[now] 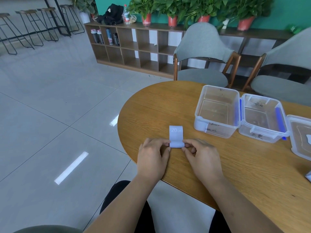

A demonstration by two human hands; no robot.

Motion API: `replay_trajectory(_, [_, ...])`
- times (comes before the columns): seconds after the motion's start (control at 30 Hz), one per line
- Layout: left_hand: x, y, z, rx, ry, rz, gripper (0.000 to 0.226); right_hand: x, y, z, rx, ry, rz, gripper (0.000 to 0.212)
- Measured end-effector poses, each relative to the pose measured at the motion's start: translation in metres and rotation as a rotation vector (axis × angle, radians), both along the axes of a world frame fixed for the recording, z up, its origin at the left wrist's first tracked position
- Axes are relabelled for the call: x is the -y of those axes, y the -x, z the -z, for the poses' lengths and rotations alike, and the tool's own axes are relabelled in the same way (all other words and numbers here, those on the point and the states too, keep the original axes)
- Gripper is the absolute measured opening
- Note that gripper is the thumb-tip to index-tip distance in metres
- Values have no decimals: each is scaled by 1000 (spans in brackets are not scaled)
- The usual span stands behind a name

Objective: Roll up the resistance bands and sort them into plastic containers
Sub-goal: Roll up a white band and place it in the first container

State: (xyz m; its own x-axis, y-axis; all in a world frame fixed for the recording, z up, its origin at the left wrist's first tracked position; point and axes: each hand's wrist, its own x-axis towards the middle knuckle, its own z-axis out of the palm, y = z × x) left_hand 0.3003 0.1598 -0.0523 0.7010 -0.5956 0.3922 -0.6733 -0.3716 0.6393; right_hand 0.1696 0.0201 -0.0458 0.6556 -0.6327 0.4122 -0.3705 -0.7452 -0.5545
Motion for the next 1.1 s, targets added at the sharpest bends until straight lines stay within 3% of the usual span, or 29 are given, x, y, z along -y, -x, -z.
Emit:
replay_trajectory(0.33, [-1,1,0,23,18,19,14,-1,0,-2,9,20,-12,22])
replay_trajectory(0.57, [-1,0,1,-14,27,12,23,-2,1,-3,21,-23,-15,34])
replay_trajectory(0.8, [-1,1,0,21,44,27,18,-3,0,-4,19,2,-13,23])
replay_trajectory(1.1, [-2,2,-1,-5,31,16,25,-1,1,-3,21,-15,-12,32])
